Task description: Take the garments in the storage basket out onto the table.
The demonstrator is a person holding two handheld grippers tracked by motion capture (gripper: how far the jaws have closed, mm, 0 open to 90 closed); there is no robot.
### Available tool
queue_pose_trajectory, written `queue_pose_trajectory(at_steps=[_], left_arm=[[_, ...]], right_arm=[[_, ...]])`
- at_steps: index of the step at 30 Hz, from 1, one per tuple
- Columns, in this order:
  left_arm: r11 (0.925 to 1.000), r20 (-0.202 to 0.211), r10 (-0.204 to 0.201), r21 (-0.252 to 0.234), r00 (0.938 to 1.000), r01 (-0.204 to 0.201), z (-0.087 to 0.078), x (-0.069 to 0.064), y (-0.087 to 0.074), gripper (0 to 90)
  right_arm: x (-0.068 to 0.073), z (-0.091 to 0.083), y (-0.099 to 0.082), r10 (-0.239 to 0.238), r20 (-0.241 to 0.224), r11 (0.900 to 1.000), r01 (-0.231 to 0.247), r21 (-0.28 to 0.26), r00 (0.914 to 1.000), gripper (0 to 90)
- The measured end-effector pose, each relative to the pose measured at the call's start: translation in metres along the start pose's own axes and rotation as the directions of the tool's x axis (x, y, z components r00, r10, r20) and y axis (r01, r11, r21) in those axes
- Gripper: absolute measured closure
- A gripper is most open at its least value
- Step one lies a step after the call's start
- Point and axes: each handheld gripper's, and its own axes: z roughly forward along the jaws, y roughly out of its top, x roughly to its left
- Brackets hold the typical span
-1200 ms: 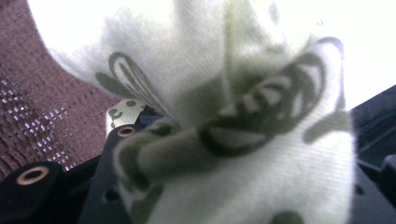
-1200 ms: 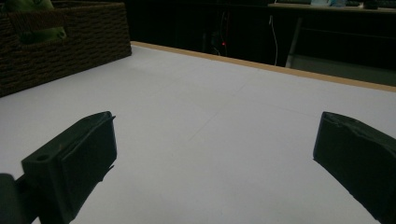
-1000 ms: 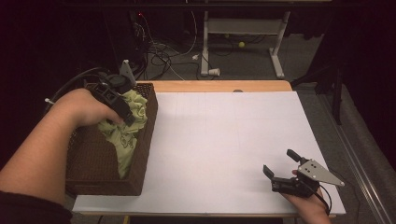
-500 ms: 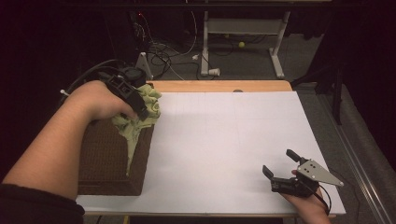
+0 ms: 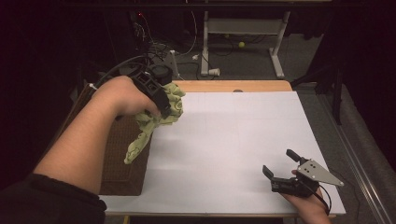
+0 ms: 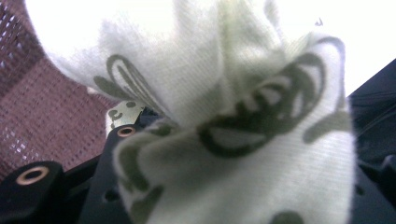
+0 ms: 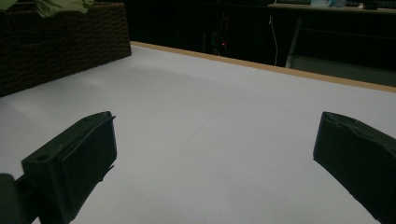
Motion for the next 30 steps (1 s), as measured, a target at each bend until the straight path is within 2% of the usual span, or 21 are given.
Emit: queue_pose_trajectory(at_steps=[4, 10, 18, 22, 27, 30], left_arm=[[0.9999, 0.012, 0.015, -0.003, 0.9998, -0.015, 0.001, -0.004, 0.005, 54.5], [0.9984, 0.042, 0.045, -0.035, 0.9981, -0.043, 0.004, -0.012, 0.015, 54.5], [0.9956, 0.057, 0.078, -0.057, 0.9953, -0.075, 0.013, -0.020, 0.026, 54.3], [0.9950, 0.062, 0.082, -0.062, 0.9947, -0.078, 0.017, -0.023, 0.029, 54.2], [0.9890, 0.056, 0.118, -0.097, 0.9914, -0.112, 0.023, -0.029, 0.035, 53.5], [0.9866, 0.057, 0.126, -0.111, 0.9904, -0.119, 0.030, -0.031, 0.039, 53.4]], right_arm=[[0.000, 0.000, 0.000, 0.004, 0.001, 1.0000, -0.004, -0.003, 1.0000, 0.4], [0.000, 0.001, -0.001, -0.003, -0.002, 1.0000, 0.003, 0.000, 1.0000, 0.4], [0.000, 0.000, -0.001, -0.004, -0.003, 1.0000, 0.004, 0.002, 1.0000, 0.4], [0.000, 0.001, 0.000, -0.004, -0.003, 1.0000, 0.004, -0.001, 1.0000, 0.4], [0.000, 0.001, 0.000, -0.008, -0.005, 1.0000, 0.008, 0.000, 1.0000, 0.4], [0.000, 0.001, 0.000, -0.013, -0.007, 0.9999, 0.013, 0.000, 0.9999, 0.4]])
